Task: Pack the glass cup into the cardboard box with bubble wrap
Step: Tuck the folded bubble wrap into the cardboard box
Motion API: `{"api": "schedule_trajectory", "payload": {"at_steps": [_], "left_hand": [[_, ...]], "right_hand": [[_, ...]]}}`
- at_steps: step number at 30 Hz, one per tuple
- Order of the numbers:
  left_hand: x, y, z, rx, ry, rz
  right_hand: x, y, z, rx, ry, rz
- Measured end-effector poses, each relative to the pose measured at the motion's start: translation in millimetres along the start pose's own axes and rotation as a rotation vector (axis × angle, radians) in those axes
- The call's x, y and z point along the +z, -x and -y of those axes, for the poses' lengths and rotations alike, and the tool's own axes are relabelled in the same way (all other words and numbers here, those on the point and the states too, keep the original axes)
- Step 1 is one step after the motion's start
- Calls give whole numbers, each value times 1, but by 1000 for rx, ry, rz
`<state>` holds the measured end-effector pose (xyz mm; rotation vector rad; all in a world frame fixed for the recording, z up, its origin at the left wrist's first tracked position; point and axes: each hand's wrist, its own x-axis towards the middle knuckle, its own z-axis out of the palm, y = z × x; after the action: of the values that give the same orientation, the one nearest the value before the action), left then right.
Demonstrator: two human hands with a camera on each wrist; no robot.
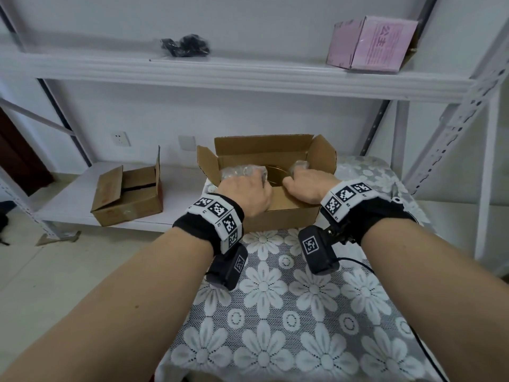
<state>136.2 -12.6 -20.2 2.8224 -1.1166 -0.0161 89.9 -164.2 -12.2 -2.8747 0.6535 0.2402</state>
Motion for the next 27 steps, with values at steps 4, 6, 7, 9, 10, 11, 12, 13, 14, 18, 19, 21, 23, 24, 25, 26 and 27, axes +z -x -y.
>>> {"api": "schedule_trajectory", "payload": {"at_steps": [4, 6, 7, 9, 10, 11, 12, 13, 14, 18, 19, 21, 23, 24, 25, 26, 27], "left_hand": [[3, 9, -3, 7, 22, -113], [5, 8, -1, 28, 48, -147], [6, 6, 0, 40, 56, -136], [7, -1, 2, 58, 39, -68], [7, -4, 2, 61, 21, -49], [6, -6, 3, 57, 6, -47], [4, -6, 2, 43, -2, -47], [4, -7, 2, 25, -10, -41], [3, -7, 1, 9, -20, -30], [2, -6, -2, -28, -35, 7], [1, -6, -1, -32, -14, 14], [3, -5, -1, -32, 31, 29], [4, -2, -2, -11, 33, 29], [5, -1, -3, -4, 21, 21], [5, 1, -4, -6, 15, 3], [4, 4, -6, -12, 20, -25], [2, 6, -9, -18, 36, -63]], "right_hand": [[5, 3, -2, -26, 8, -38], [7, 7, -2, -59, 23, -64], [9, 9, -2, -78, 32, -84], [13, 10, -4, -115, 45, -161], [15, 11, -4, -130, 36, -216], [17, 12, -5, -138, 17, -272], [18, 12, -5, -142, 0, -321], [20, 13, -6, -144, -5, -361], [21, 14, -6, -147, -4, -384], [17, 7, -5, -137, 39, -275], [14, 5, -5, -136, 24, -220], [10, 5, -8, -161, -55, -191], [11, 16, -15, -205, -179, -302], [14, 23, -18, -224, -238, -374], [17, 30, -22, -241, -282, -439], [20, 37, -25, -256, -311, -494], [22, 43, -29, -268, -329, -550]]}}
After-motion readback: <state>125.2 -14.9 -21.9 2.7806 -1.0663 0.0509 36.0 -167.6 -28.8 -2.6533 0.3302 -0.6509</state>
